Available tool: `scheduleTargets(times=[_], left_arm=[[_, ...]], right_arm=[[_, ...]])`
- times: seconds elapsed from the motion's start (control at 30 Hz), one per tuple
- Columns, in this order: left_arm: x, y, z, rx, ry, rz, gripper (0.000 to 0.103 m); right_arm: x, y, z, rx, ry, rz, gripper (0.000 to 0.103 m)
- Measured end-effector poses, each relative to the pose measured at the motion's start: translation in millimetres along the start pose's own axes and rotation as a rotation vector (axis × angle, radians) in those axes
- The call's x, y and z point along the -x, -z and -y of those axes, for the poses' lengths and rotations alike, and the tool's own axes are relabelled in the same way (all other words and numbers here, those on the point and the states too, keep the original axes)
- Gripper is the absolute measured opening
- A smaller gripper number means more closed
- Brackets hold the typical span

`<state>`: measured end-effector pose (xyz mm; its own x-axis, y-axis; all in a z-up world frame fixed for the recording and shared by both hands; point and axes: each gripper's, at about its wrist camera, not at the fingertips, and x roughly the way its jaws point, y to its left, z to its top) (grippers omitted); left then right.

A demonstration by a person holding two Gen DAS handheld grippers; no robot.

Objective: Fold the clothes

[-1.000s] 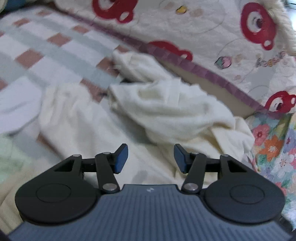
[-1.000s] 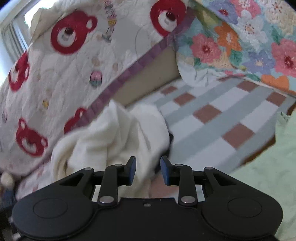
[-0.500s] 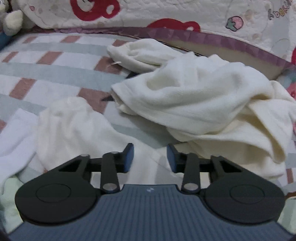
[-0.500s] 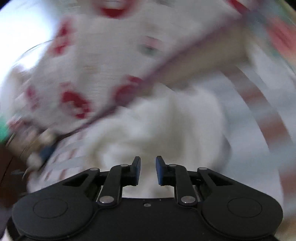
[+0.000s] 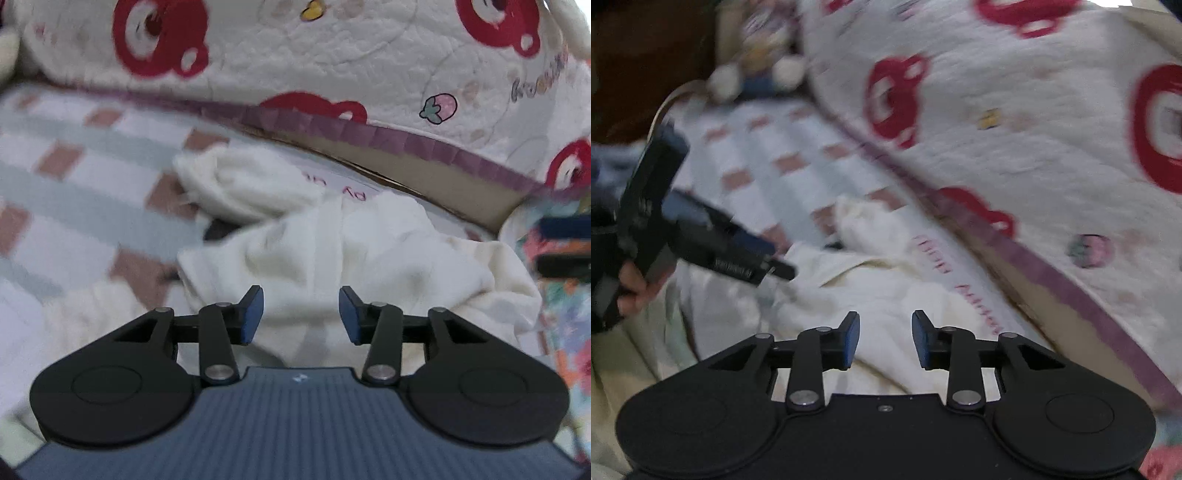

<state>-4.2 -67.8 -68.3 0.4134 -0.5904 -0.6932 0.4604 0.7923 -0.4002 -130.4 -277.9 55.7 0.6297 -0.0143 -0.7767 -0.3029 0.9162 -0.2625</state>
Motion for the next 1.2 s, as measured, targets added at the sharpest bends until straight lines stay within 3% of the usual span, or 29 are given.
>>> scheduleTargets(times=[0.13,0.27,0.4,0.5,0.57,0.6,0.67,0.73,0.87,0.93,1.07,1.2], left_arm=[[-15.3,16.5,-21.9,0.087,0.067,-0.075,0.037],[-12.6,10.0,-11.8,0.054,0.102,-0.015,0.037],[-14.2,17.8,-2.2,0.037,0.139,0.000,0.037],[-13.8,21.3,4.3,0.019,0.167,0.008,0.037],[-12.1,22.3,9.1,-0.009,0.165,0.021,0.039],[-11.0,22.6,11.5,-0.027,0.154,0.029,0.041],[-11.3,22.7,9.7,-0.022,0.159,0.027,0.043],[-12.0,21.9,3.8,0.025,0.188,0.015,0.043],[-6.4,19.5,1.4,0.035,0.230,0.032,0.048],[-3.3,19.7,5.5,0.014,0.235,0.041,0.049],[-0.6,22.5,14.7,-0.028,0.240,0.036,0.051],[-3.7,25.3,15.4,-0.024,0.248,0.015,0.054]], right_arm=[[-39.6,16.4,-32.9,0.073,0.021,-0.054,0.035],[-50.8,38.0,-56.3,0.143,0.112,-0.030,0.037],[-57.1,50.0,-66.5,0.225,0.181,-0.065,0.053],[-64.6,57.4,-61.9,0.230,0.196,-0.100,0.054],[-68.8,62.2,-56.3,0.209,0.194,-0.109,0.044],[-64.1,61.7,-51.4,0.174,0.203,-0.090,0.007],[-52.4,59.7,-40.8,0.089,0.217,-0.043,0.008],[-21.2,51.7,-25.5,-0.078,0.197,0.062,0.006],[34.2,49.9,-7.0,-0.202,0.381,0.205,0.006],[54.3,58.1,8.1,-0.275,0.428,0.217,0.005],[60.9,94.3,35.9,-0.314,0.602,0.083,0.005],[43.6,142.1,49.8,-0.405,0.632,-0.120,0.005]])
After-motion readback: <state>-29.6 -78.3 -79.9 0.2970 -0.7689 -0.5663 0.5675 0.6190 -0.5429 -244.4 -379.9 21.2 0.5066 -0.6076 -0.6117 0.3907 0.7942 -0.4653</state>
